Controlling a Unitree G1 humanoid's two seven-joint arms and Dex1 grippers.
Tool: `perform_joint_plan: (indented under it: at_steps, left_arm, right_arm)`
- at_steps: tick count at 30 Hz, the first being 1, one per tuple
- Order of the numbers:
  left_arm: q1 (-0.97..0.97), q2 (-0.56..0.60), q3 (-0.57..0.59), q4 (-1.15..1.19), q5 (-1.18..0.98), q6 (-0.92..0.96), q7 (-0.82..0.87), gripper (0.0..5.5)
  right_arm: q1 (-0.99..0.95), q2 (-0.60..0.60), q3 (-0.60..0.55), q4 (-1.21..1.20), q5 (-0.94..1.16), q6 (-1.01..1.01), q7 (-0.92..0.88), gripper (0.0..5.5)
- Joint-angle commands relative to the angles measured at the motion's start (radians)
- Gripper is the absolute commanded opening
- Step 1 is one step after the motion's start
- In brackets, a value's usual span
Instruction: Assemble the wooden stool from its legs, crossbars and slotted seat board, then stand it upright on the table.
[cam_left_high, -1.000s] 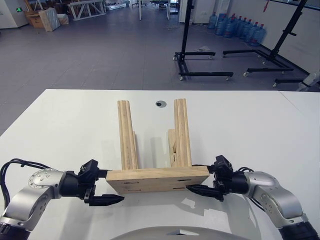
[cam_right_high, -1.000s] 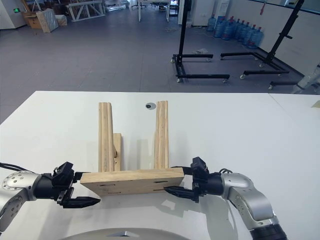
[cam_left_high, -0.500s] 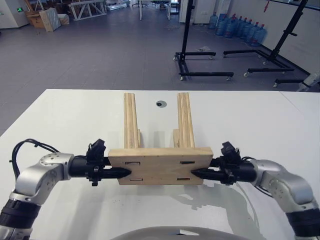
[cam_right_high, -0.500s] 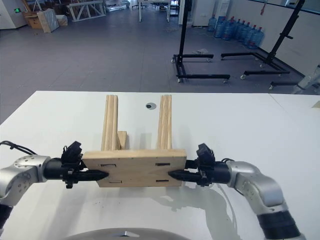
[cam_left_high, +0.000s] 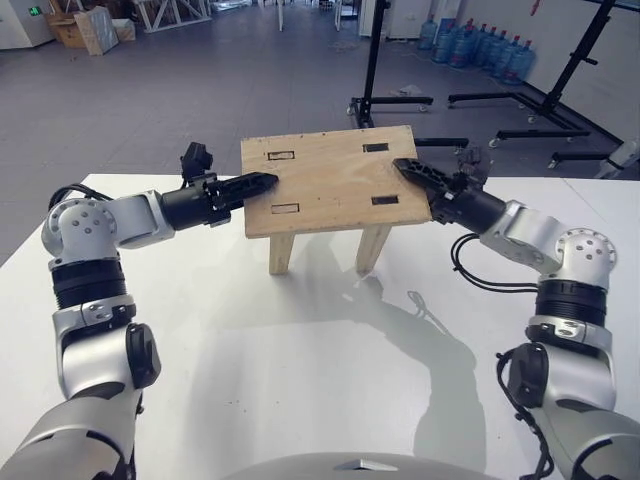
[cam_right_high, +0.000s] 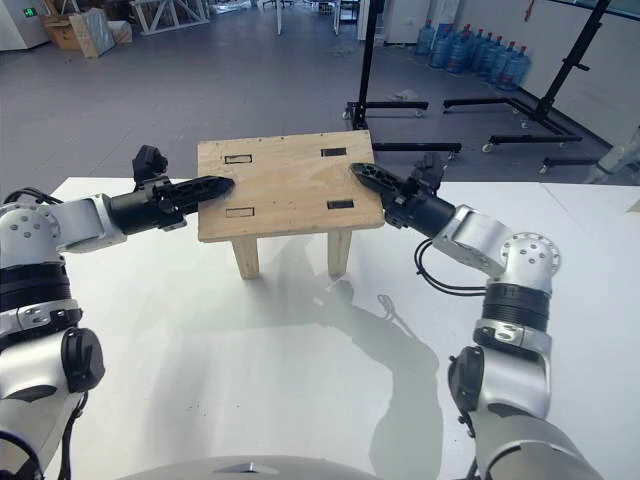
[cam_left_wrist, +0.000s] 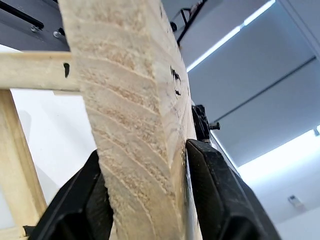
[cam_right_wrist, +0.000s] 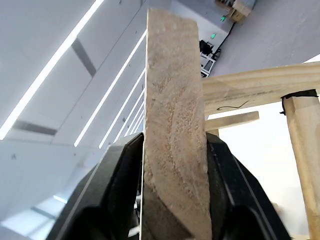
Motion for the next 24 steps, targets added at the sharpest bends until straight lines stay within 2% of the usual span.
perform_joint_plan:
  at_steps: [1, 4, 6, 11, 13, 15, 19, 24]
  left_arm:
    - [-0.123, -0.152, 0.041, 0.161, 0.171, 0.071, 0.330, 1.90]
    - [-0.180, -0.179, 0.118, 0.309, 0.207, -0.013, 0.454, 1.90]
    - [-0.188, -0.198, 0.147, 0.382, 0.214, -0.050, 0.515, 1.90]
    - [-0.175, -0.208, 0.159, 0.532, 0.211, -0.169, 0.550, 1.82]
    - [-0.175, -0.203, 0.149, 0.561, 0.210, -0.188, 0.523, 2.27]
    - [-0.180, -0.198, 0.150, 0.564, 0.201, -0.192, 0.493, 2.68]
    - [-0.194, -0.180, 0.184, 0.529, 0.151, -0.171, 0.449, 3.33]
    - [-0.230, -0.141, 0.240, 0.515, 0.112, -0.212, 0.434, 4.08]
  right_arm:
    - [-0.097, 0.173, 0.011, 0.039, 0.134, -0.156, -0.489, 1.57]
    - [-0.067, 0.233, 0.017, -0.014, 0.208, -0.259, -0.689, 1.47]
    - [-0.047, 0.250, 0.026, -0.041, 0.214, -0.297, -0.740, 1.43]
    - [-0.039, 0.248, 0.067, -0.061, 0.111, -0.322, -0.656, 1.40]
    - [-0.036, 0.251, 0.071, -0.060, 0.068, -0.327, -0.612, 1.40]
    - [-0.035, 0.250, 0.068, -0.056, 0.043, -0.327, -0.580, 2.00]
    - [-0.057, 0.236, 0.032, -0.027, 0.055, -0.332, -0.550, 2.77]
    - [-0.149, 0.132, -0.029, 0.072, 0.020, -0.345, -0.469, 3.80]
